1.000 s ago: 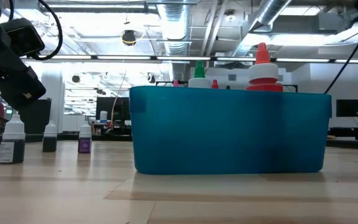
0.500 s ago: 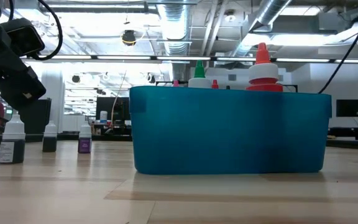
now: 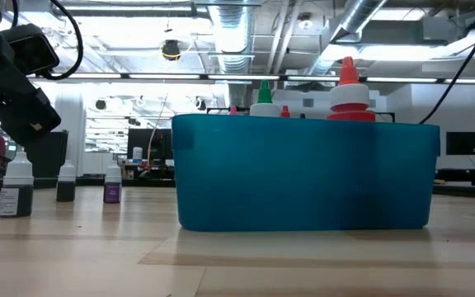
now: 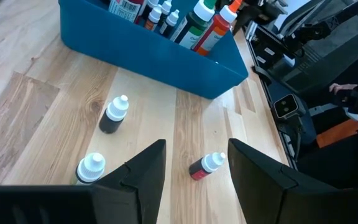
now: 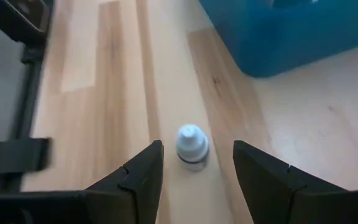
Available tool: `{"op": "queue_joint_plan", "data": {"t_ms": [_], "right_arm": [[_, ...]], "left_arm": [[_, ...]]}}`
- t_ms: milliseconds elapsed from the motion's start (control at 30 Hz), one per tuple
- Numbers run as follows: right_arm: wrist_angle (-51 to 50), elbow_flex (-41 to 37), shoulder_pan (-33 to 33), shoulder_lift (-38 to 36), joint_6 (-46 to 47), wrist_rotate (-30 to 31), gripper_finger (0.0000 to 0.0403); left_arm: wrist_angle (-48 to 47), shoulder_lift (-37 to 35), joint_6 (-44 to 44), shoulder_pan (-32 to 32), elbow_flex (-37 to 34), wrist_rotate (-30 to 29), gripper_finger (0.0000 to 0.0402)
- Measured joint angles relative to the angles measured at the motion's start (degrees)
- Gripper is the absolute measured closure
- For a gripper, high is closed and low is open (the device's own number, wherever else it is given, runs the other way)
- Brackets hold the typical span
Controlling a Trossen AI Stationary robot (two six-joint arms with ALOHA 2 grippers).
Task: Pick & Place food coloring
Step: Put the small blue food coloring bottle into the blue bin
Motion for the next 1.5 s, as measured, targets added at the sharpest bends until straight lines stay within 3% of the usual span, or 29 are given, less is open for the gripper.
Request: {"op": "queue_joint_plan", "data": {"t_ms": [833,1133,1500], "right_arm": [[1.39,0.02,-0.7,3.8,4.09,0.98,0.0209],[1.33,0.04,-2.39,3.62,3.94,-4.18,0.0216],[1.41,0.09,-3.65,3.62,3.83,-4.97,0.0223]], "left_arm": [[0.02,0.01,0.0,0.0,0.0,0.02,0.0236],[0.02,0.01,0.0,0.0,0.0,0.0,0.0236],[0.01,0.0,0.0,0.01,0.01,0.0,0.0236]]}}
